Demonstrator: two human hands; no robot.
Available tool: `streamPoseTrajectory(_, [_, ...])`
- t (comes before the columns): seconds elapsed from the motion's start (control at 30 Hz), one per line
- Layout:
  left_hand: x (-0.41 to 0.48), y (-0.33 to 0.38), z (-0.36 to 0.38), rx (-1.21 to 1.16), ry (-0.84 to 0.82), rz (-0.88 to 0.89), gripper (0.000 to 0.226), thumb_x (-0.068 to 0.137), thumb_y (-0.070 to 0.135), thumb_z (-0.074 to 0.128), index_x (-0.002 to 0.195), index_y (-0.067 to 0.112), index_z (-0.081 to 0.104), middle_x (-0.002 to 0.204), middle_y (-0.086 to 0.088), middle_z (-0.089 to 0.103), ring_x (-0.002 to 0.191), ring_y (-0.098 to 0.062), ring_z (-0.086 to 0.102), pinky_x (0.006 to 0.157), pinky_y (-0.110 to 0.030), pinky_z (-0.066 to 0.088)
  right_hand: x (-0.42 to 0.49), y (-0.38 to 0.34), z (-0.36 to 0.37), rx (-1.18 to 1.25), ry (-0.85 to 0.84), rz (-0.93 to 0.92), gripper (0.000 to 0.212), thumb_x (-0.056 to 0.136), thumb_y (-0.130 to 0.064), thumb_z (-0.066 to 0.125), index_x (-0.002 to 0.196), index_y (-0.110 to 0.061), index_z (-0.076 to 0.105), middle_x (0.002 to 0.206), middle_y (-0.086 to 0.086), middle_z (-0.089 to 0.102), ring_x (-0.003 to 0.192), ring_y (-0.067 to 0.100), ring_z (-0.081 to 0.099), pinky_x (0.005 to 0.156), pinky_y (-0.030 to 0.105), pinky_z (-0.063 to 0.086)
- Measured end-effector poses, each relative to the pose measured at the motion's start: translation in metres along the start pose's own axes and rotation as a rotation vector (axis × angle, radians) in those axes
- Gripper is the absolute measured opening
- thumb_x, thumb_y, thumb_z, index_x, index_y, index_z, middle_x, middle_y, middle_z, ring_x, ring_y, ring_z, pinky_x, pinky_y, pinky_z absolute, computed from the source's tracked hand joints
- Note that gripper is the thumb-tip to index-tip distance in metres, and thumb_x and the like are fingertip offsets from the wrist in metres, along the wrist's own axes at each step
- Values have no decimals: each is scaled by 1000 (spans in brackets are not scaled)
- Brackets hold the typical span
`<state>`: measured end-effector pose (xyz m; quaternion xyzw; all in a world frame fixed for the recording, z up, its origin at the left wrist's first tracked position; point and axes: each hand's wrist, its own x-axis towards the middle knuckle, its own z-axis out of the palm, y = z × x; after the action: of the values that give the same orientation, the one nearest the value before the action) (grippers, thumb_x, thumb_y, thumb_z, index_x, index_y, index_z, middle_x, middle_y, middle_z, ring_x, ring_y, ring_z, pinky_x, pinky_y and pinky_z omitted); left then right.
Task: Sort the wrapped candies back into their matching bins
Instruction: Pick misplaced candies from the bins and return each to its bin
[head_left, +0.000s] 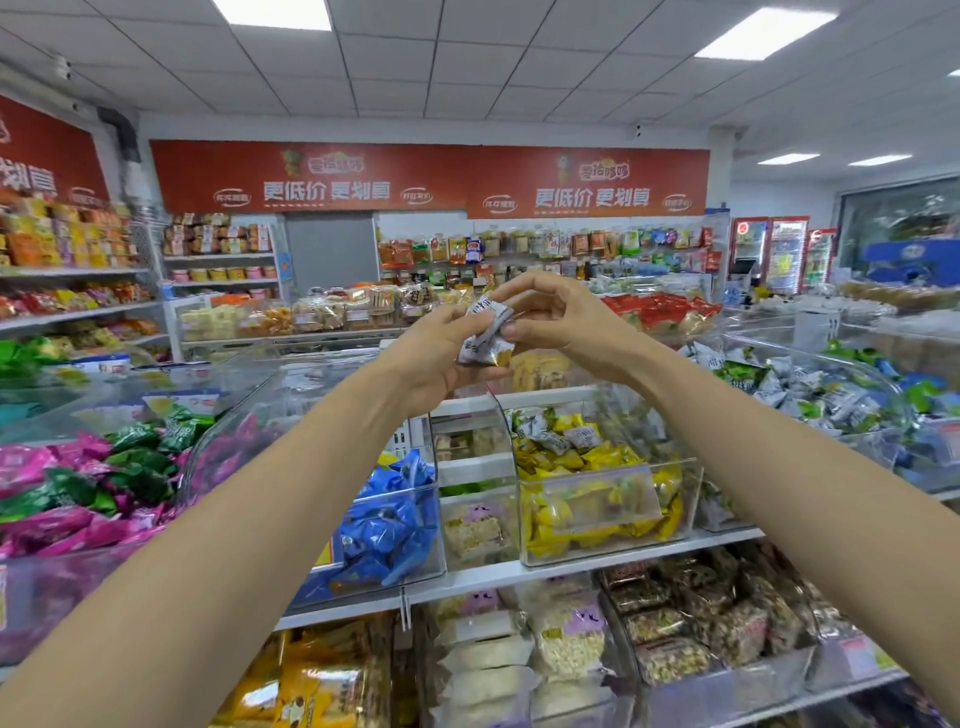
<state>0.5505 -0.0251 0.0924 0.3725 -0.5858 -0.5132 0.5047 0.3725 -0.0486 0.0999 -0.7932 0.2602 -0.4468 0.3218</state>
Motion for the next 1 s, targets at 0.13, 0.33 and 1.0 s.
streamPoseTrajectory(0.13, [1,-5,-12,114,78,55,33,94,16,62,123,8,48,130,-20,52,83,-24,65,55,-26,58,1,15,-7,-24,42,88,17,92,-8,61,109,-7,66,106,9,69,100,23,67,83,34,58])
streamPoseTrajectory(0.33, [0,-10,-21,299,7,102,32,90,18,68,119,20,54,120,-18,57,59,-18,66,63,-26,59,-3,86,-25,-673,-202,480,22,93,-17,61,113,-8,65,109,4,67,97,21,65,79,26,55])
streamPoseTrajectory(1.0, [50,-8,7,392,-41,78,56,87,20,70,136,6,46,121,-13,61,73,-14,68,76,-35,60,23,71,-47,-748,-502,358,37,83,-22,70,118,-21,59,89,-9,59,83,13,58,72,25,44])
